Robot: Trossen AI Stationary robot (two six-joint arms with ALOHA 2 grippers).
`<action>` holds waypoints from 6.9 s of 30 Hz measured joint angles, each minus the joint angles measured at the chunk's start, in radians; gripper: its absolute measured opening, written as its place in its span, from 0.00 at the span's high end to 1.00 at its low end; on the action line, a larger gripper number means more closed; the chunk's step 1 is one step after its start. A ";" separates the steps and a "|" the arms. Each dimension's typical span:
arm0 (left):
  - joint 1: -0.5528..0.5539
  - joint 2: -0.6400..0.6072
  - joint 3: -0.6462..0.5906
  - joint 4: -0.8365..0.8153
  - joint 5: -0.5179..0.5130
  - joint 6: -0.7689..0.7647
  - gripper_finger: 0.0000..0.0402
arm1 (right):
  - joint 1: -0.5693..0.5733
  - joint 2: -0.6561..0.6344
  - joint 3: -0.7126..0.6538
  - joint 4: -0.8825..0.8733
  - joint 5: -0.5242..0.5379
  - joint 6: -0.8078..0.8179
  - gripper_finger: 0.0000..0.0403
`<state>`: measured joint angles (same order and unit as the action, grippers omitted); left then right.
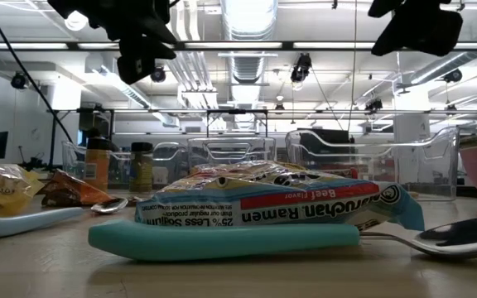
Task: Pick & Place Food Item
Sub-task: Put the orange seasoning pack into the left transparent bin
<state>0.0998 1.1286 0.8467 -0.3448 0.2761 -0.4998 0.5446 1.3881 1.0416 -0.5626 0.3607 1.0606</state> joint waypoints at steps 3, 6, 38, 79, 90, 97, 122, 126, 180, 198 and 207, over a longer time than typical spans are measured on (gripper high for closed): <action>0.000 0.000 0.000 -0.002 0.017 0.023 0.74 | 0.002 0.060 -0.002 0.078 -0.005 0.022 0.49; -0.001 0.000 -0.001 -0.009 0.024 0.052 0.74 | 0.001 0.119 -0.002 0.124 0.001 0.061 0.49; -0.014 0.020 0.002 -0.017 -0.003 -0.009 0.74 | -0.167 0.217 -0.049 0.123 0.175 0.301 0.49; -0.034 0.334 -0.003 -0.377 -0.243 0.288 0.41 | -0.176 0.165 -0.036 0.408 -0.074 -0.304 0.49; 0.067 0.418 -0.002 -0.310 -0.074 0.389 0.40 | -0.137 0.149 -0.036 0.395 -0.073 -0.303 0.49; 0.112 0.444 -0.002 -0.282 -0.058 0.442 0.43 | -0.115 0.141 -0.036 0.394 -0.071 -0.301 0.49; 0.132 0.562 -0.001 -0.257 -0.002 0.479 0.43 | -0.103 0.137 -0.036 0.384 -0.074 -0.316 0.49; 0.131 0.577 0.001 -0.257 0.001 0.466 0.50 | -0.102 0.135 -0.036 0.382 -0.074 -0.321 0.49; 0.068 0.348 0.002 -0.340 0.163 0.180 0.93 | -0.098 0.118 -0.036 0.380 -0.071 -0.331 0.49; -0.038 0.348 0.001 -0.391 0.068 0.051 0.09 | -0.098 0.118 -0.036 0.380 -0.066 -0.328 0.49; -0.145 0.349 -0.002 -0.368 -0.145 0.047 0.08 | -0.100 0.118 -0.036 0.380 -0.046 -0.330 0.49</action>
<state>-0.0457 1.4772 0.8448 -0.7129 0.1311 -0.4526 0.4445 1.5059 1.0058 -0.1825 0.3145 0.7308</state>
